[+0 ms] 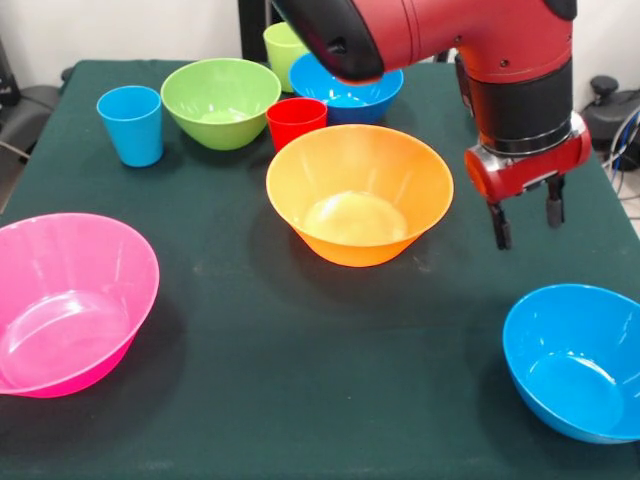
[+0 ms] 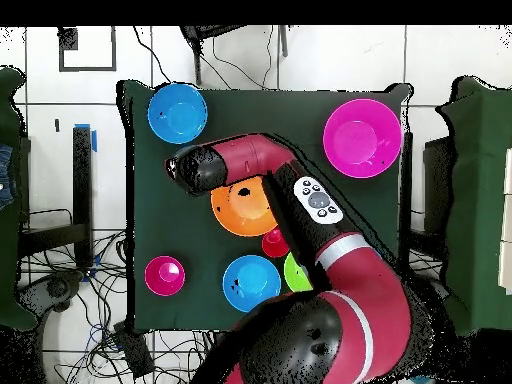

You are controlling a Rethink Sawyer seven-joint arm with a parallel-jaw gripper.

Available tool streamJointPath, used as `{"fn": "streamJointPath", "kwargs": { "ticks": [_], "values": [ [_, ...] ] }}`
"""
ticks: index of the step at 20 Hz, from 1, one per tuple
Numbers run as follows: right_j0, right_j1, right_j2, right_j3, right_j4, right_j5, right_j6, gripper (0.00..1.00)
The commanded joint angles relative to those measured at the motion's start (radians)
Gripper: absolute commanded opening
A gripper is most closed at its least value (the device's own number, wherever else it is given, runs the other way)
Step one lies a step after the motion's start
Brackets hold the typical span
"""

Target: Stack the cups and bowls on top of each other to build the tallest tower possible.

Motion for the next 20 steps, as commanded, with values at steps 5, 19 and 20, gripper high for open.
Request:
{"fn": "streamJointPath", "kwargs": {
  "ticks": [5, 19, 20],
  "values": [
    [0.016, 0.037, -0.004, 0.055, -0.001, -0.039, -0.022, 1.00],
    [0.142, 0.196, -0.166, -0.331, 0.030, 0.299, -0.024, 1.00],
    [0.143, 0.200, -0.174, -0.349, 0.024, 0.310, -0.025, 1.00]
  ]
}}
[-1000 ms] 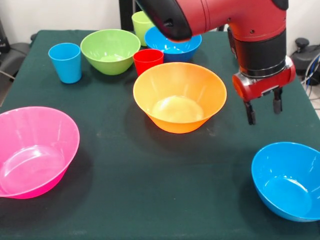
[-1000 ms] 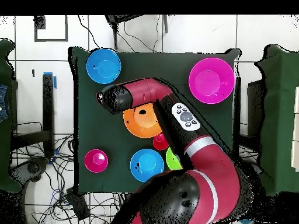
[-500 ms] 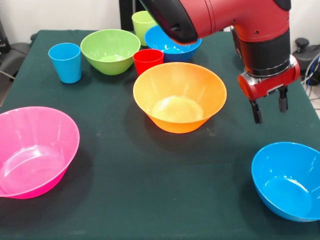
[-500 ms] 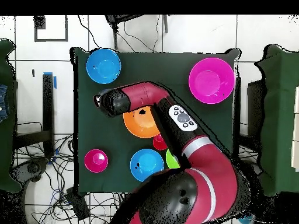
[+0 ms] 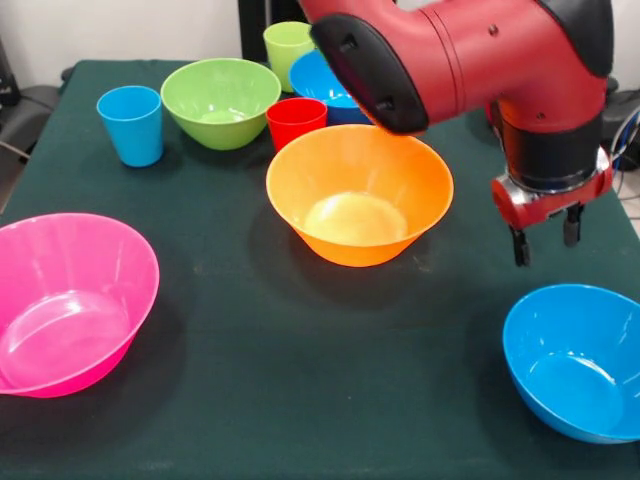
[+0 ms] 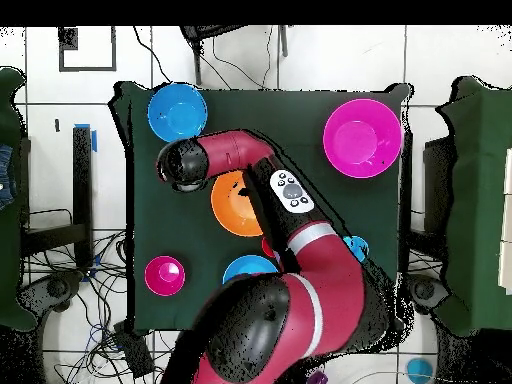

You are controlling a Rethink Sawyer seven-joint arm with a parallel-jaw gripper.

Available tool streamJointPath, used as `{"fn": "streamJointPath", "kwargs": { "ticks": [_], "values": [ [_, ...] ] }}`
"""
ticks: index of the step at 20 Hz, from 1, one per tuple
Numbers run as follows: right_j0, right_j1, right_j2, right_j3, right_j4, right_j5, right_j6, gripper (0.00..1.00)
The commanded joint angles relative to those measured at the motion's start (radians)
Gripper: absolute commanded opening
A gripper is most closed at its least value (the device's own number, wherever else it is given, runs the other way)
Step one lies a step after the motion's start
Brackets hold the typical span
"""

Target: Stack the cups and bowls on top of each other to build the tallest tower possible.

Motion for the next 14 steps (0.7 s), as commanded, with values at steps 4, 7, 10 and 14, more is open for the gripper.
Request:
{"fn": "streamJointPath", "kwargs": {
  "ticks": [4, 7, 10, 14],
  "values": [
    [0.028, 0.089, -0.099, -0.226, -0.046, 0.197, -0.102, 1.00],
    [0.023, 0.084, -0.101, -0.219, -0.042, 0.195, -0.081, 1.00],
    [0.010, 0.081, -0.090, -0.196, -0.045, 0.161, -0.099, 1.00],
    [0.012, 0.063, -0.080, -0.154, -0.048, 0.120, -0.091, 1.00]
  ]
}}
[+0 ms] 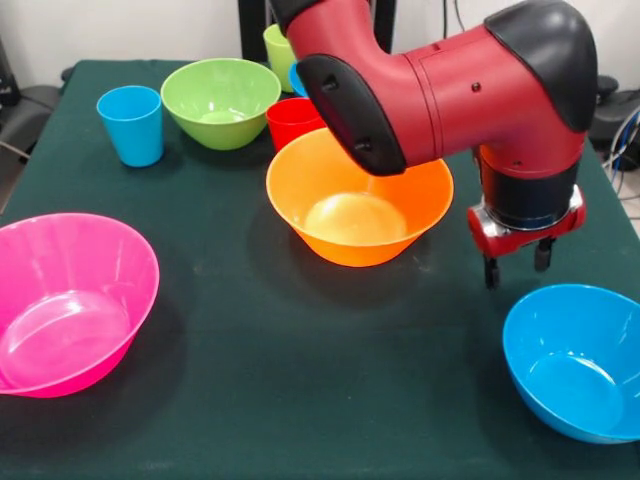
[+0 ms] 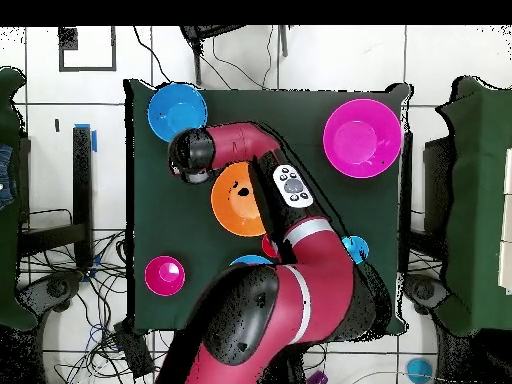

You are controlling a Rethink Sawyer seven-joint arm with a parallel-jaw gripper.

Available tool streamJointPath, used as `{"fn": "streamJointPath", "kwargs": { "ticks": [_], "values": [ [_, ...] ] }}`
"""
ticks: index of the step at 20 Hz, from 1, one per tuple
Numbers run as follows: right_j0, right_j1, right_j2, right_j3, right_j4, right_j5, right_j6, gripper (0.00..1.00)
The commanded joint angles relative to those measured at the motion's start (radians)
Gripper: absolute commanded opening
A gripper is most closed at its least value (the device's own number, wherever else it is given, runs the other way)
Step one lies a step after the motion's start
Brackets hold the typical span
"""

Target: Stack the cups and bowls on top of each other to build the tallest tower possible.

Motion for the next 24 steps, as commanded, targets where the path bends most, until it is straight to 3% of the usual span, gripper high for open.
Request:
{"fn": "streamJointPath", "kwargs": {
  "ticks": [1, 7, 8, 11, 14, 18, 24],
  "values": [
    [-0.004, -0.022, -0.060, 0.007, -0.035, -0.002, -0.042, 1.00],
    [0.007, -0.198, -0.073, 0.330, -0.070, -0.235, 0.109, 1.00],
    [0.022, -0.234, -0.090, 0.388, -0.058, -0.286, 0.196, 1.00],
    [0.075, -0.336, -0.150, 0.500, -0.011, -0.296, 0.332, 1.00],
    [0.138, -0.454, -0.218, 0.607, 0.077, -0.273, 0.463, 1.00],
    [0.188, -0.524, -0.248, 0.640, 0.095, -0.193, 0.401, 1.00],
    [0.193, -0.528, -0.260, 0.626, 0.111, -0.177, 0.372, 1.00]
  ]
}}
